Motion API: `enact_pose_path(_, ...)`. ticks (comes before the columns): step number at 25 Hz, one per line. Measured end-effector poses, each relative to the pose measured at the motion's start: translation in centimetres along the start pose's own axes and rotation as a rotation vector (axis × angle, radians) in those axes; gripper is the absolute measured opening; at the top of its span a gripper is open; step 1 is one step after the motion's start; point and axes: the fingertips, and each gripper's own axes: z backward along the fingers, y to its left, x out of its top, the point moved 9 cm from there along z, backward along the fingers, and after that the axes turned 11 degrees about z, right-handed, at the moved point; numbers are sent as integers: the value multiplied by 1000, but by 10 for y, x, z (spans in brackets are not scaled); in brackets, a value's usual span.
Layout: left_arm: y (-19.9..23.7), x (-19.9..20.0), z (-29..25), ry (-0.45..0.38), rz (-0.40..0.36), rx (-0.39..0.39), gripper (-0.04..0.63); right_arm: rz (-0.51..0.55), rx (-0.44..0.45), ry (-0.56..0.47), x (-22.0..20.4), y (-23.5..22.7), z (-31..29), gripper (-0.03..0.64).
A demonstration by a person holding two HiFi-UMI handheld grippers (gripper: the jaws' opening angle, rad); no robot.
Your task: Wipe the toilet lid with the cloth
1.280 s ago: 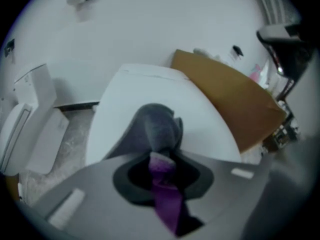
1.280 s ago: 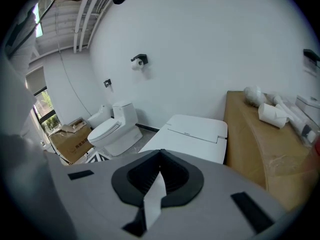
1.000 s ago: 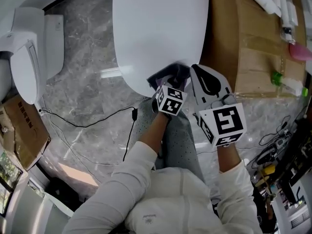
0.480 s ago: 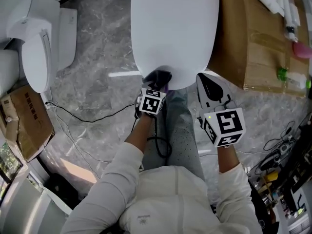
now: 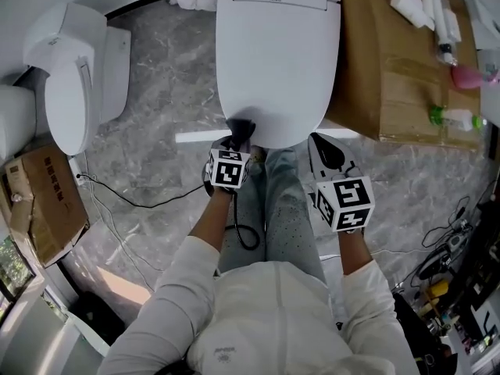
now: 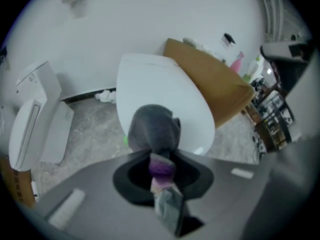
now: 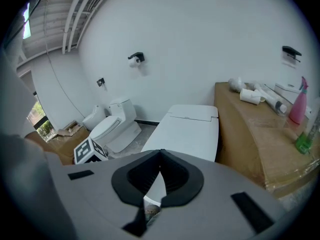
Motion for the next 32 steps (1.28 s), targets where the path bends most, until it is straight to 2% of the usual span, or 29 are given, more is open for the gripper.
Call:
enact_pose_path(6,-12,35,40,-120,-38,-15,66,-11,-32,-6,6,8,10,15)
enact_pose_path(15,-45,91,101,-292,-105,-46,66,22,-85,-77,44,5,33,15)
enact_pose_path(25,-88,178,208,-571,-163,-92,66,96,-163,-281,143,-8,81,15)
enact_pose_path(32,-117,213,289,-772,-275,-107,66,145,-212,-414,198,4,120,15)
